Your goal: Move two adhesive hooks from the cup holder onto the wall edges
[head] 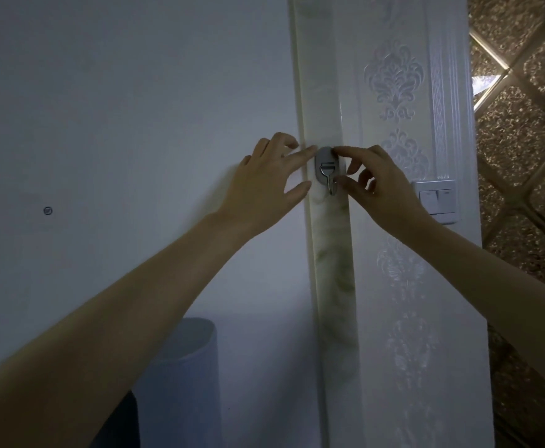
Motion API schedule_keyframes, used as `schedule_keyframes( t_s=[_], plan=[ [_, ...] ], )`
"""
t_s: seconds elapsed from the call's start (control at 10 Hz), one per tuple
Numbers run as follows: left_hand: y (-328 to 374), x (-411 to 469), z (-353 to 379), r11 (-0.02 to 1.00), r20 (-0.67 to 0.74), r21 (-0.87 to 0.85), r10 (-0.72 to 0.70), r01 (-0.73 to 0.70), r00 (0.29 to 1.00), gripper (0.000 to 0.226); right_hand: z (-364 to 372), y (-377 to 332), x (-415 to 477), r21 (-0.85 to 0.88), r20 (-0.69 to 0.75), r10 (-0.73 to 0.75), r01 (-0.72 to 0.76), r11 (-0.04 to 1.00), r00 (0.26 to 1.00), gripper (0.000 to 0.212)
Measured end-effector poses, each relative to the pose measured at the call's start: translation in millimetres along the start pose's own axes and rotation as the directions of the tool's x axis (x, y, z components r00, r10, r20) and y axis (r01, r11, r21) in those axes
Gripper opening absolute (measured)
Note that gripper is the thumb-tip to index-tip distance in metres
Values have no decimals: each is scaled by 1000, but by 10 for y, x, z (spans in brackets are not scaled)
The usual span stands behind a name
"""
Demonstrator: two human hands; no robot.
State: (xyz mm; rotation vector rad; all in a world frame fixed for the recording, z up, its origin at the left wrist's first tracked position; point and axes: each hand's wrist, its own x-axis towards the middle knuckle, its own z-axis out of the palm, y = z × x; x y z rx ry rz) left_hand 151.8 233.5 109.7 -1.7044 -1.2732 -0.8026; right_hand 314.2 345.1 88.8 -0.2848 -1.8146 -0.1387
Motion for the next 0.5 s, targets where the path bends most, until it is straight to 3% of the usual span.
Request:
schedule_keyframes(
  t_s=[0.2,0.5],
  plan=[
    [-78,-160,-129,984,57,-162,-58,67,997,41,-44,-187,-22,-28,13,-21,22,999,1000,30],
    [-199,-413,-437,975,107,-198,-77,97,991,26,-34,-564,-56,77,108,-30,22,997,994,21]
  ],
)
